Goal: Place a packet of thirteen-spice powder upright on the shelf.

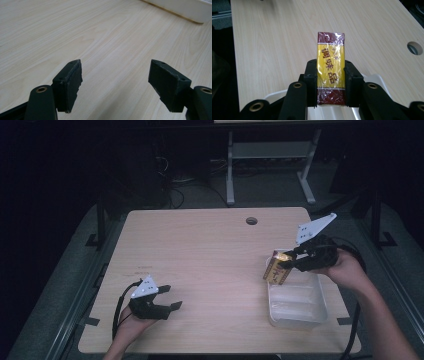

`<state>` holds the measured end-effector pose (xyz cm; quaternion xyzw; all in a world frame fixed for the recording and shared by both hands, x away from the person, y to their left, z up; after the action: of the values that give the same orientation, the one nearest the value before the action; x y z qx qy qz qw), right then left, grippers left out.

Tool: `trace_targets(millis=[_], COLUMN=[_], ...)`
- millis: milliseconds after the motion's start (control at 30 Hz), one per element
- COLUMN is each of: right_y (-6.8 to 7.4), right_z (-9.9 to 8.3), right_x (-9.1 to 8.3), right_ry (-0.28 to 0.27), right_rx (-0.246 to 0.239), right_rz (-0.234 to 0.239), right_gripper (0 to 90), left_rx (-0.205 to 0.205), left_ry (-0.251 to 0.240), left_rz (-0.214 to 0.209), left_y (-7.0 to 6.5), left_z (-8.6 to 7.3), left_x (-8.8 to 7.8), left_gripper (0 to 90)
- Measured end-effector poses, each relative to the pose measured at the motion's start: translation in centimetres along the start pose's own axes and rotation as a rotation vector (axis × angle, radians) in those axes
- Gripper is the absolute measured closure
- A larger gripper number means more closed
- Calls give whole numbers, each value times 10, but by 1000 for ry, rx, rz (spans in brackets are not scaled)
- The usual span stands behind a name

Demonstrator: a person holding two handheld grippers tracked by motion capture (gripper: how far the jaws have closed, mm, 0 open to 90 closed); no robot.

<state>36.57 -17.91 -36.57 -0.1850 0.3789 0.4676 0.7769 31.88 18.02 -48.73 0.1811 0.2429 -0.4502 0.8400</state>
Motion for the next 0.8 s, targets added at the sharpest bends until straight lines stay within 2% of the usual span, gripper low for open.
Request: trace_targets(millis=[333, 633, 800], right_y=[-19, -23, -26], right_z=[-10, -19, -26], right_x=[0, 3, 11], right_ry=[24, 57, 91], right_rx=[18, 26, 23], right_rz=[-24, -14, -15], right_gripper=[686, 685, 684], left_rx=[-11, -11, -10], left_ry=[-4, -3, -4], left_rz=[-2, -2, -1], left_y=[1, 2, 1], left_z=[0, 0, 0], left_x=[0, 0, 1], left_gripper=[264, 265, 265])
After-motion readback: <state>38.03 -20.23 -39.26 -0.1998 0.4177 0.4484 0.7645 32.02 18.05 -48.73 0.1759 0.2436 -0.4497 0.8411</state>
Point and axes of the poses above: each handheld gripper's, and its own axes: x roughly forward along the jaws, z roughly out of its top, y roughly to its left, the point moved 9 cm from there along x, roughly forward along the jaws, and after that the axes turned 10 degrees about x, right-handed, at the moved point
